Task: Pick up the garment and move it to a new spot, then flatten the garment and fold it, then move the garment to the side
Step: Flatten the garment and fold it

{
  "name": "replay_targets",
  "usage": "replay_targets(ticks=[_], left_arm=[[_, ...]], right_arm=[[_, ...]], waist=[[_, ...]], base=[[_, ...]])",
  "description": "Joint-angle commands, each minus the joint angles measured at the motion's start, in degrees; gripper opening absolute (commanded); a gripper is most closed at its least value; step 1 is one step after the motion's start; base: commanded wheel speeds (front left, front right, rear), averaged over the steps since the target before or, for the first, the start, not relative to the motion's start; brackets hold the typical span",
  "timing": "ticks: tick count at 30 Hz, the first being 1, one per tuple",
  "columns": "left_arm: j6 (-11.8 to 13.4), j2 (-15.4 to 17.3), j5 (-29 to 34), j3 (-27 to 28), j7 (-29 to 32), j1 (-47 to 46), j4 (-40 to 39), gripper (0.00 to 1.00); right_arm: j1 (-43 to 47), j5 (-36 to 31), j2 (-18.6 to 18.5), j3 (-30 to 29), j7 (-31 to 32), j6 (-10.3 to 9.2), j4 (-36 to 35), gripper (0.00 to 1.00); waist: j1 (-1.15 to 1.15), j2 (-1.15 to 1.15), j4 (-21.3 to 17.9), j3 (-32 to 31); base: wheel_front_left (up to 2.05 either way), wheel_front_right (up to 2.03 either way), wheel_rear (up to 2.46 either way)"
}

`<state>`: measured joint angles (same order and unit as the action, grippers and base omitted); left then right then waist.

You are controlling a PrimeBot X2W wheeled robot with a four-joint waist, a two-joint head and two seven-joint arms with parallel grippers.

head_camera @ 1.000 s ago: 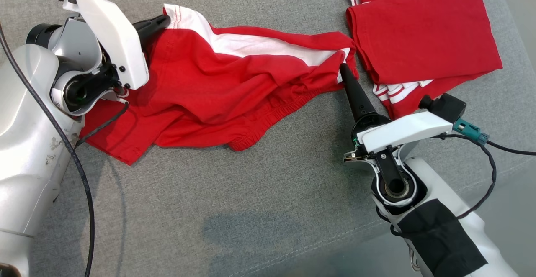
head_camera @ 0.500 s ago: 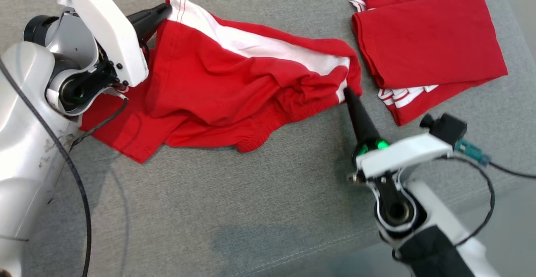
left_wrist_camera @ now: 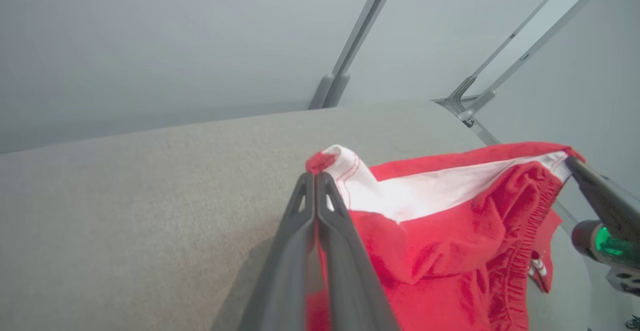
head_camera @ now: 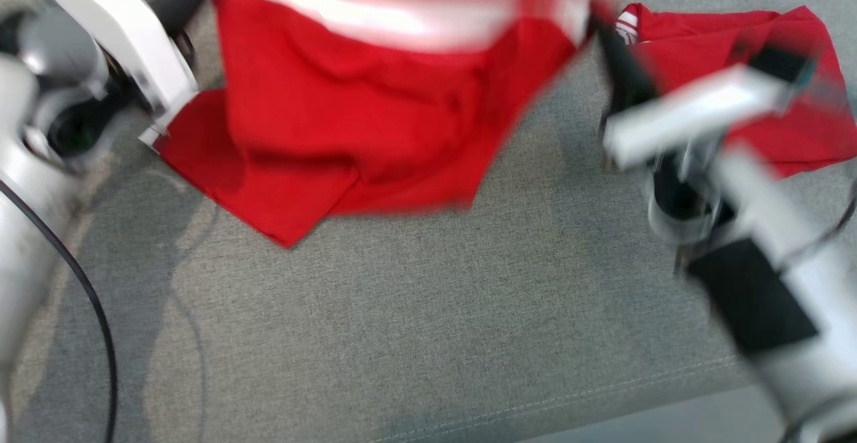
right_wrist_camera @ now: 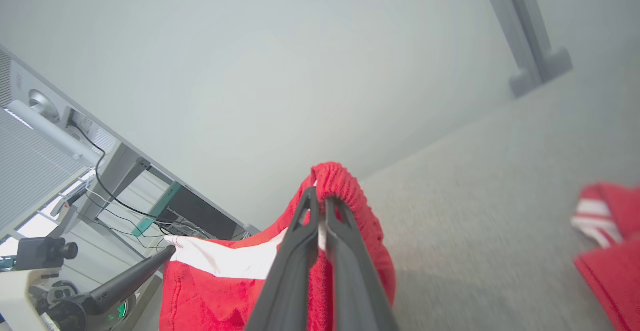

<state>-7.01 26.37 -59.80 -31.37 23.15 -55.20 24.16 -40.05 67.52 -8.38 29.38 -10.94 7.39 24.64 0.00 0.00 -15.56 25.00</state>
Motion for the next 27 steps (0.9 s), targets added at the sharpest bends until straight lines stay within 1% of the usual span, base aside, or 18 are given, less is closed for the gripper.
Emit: replay_targets(ticks=[1,2,3,5,7,9,10,12,14,15,16,17,20,23,27], left_arm=[[-0.1,2.04,1.96,3.64,-2.78,-9.65,1.67,0.0],[-0.16,2.05,3.3,3.8,-4.36,-12.77,3.07,0.0],[-0.16,2.05,3.3,3.8,-4.36,-12.77,3.07,0.0],[-0.27,1.78,5.64,3.91,-7.55,-18.75,5.7,0.0],[-0.36,1.17,6.65,3.99,-10.18,-23.73,7.74,0.0],[-0.42,0.89,7.01,3.58,-12.88,-26.66,8.6,0.0],[-0.43,0.94,6.74,3.14,-14.15,-26.81,8.51,0.0],[-0.45,1.2,5.88,1.73,-17.05,-24.11,7.57,0.0],[-0.45,1.27,5.1,0.63,-20.94,-18.25,6.91,0.0],[-0.45,1.13,4.62,0.37,-22.93,-14.31,7.11,0.0],[-0.42,0.28,3.29,0.14,-26.27,-6.04,8.05,0.0],[-0.11,-0.19,2.89,-0.02,-27.87,-2.1,8.61,0.0],[1.56,-2.19,1.76,-0.23,-32.67,8.49,9.88,0.0],[2.45,-3.68,1.13,-0.56,-35.23,15.95,10.3,0.0],[3.24,-4.03,0.78,-0.12,-36.93,23.49,8.13,0.0]], right_arm=[[-13.59,-2.53,-0.04,-0.84,-0.28,0.1,1.87,0.0],[-19.05,-3.69,0.15,-1.57,-0.69,0.1,4.21,0.0],[-19.05,-3.69,0.15,-1.57,-0.69,0.1,4.21,0.0],[-28.62,-4.91,0.86,-3.52,-1.96,0.1,8.04,0.0],[-35.37,-6.62,1.11,-3.99,-2.64,0.1,11.55,0.0],[-38.47,-7.6,1.25,-2.59,-2.47,0.1,13.69,0.0],[-38.49,-7.77,1.31,-1.33,-2.1,0.1,14.06,0.0],[-35.46,-7.13,0.9,1.95,-0.73,0.1,13.2,0.0],[-29.8,-6.65,-0.66,5.06,-0.63,0.1,11.79,0.0],[-26.26,-6.22,-1.47,6.72,-0.59,0.1,10.97,0.0],[-18.77,-4.68,-2.97,8.96,-0.88,0.1,9.73,0.0],[-15.31,-4.17,-3.78,9.99,-1.09,0.1,9.19,0.0],[-5.3,-1.4,-5.58,11.33,-2.03,0.1,6.78,0.0],[3.16,0.29,-7.53,10.95,-3.06,0.1,3.69,0.0],[13.44,0.23,-9.53,8.38,-3.82,0.1,-1.06,0.0]], waist=[[0.0,0.0,0.41,-1.42],[0.0,0.0,0.56,-1.89],[0.0,0.0,0.56,-1.89],[0.0,0.0,1.06,-2.76],[0.0,0.0,1.89,-3.38],[0.0,0.0,2.82,-3.66],[0.0,0.0,3.21,-3.79],[0.0,0.0,4.39,-4.23],[0.0,0.0,5.95,-4.38],[0.0,0.0,6.72,-4.48],[0.0,0.0,8.24,-4.55],[0.0,0.0,8.92,-4.67],[0.0,0.0,10.69,-4.88],[0.0,0.0,12.04,-5.55],[0.0,0.0,12.83,-7.38]], base=[[0.0,0.0,0.0],[0.0,0.0,0.0],[0.0,0.0,0.0],[0.0,0.0,0.0],[0.0,0.0,0.0],[0.0,0.0,0.0],[0.0,0.0,0.0],[0.0,0.0,0.0],[0.0,0.0,0.0],[0.0,0.0,0.0],[0.0,0.0,0.0],[0.0,0.0,0.0],[0.0,0.0,0.0],[0.0,0.0,0.0],[0.0,0.0,0.0]])
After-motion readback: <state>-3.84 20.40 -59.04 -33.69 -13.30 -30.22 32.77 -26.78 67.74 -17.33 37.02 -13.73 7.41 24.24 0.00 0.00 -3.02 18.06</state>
